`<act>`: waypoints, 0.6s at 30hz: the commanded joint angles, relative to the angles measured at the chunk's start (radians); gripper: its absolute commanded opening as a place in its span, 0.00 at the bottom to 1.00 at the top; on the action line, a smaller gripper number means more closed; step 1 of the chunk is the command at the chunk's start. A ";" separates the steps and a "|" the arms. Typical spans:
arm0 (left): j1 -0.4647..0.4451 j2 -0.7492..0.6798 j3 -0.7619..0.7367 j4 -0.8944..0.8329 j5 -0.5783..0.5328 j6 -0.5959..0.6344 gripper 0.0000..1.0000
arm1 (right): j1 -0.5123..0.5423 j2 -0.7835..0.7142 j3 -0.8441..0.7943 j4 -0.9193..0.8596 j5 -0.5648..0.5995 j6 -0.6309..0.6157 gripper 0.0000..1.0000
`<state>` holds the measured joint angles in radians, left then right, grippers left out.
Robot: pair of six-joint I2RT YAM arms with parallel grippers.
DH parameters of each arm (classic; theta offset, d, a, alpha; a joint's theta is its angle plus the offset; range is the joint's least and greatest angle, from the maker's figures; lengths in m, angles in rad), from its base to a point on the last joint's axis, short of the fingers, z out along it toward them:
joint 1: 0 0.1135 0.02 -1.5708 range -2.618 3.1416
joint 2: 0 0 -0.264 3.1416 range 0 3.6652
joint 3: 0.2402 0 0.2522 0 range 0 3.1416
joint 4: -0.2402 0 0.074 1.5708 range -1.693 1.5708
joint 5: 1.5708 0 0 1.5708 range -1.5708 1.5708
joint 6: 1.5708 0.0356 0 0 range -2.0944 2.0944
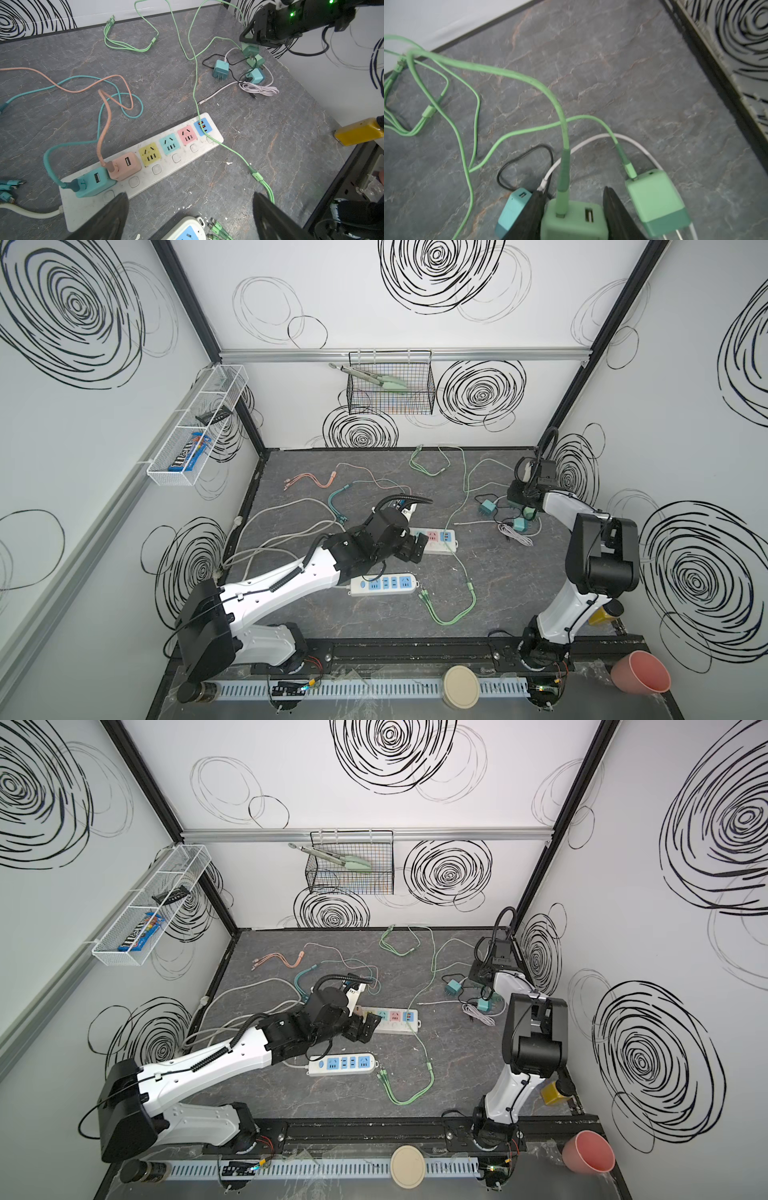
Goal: Insert the plug
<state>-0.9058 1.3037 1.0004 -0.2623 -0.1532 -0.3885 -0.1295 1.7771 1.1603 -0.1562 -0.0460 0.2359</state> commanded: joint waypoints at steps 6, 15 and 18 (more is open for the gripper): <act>0.010 0.002 -0.003 0.064 0.078 0.021 0.96 | 0.094 -0.153 -0.062 0.005 -0.096 0.056 0.24; 0.005 -0.013 -0.024 0.205 0.304 0.041 0.93 | 0.281 -0.464 -0.230 0.081 -0.210 0.219 0.27; 0.006 0.025 0.006 0.261 0.377 0.030 0.89 | 0.350 -0.552 -0.290 0.159 -0.245 0.309 0.27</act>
<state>-0.9020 1.3056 0.9840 -0.1276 0.1135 -0.3622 0.1802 1.2861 0.9119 -0.0891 -0.2329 0.4316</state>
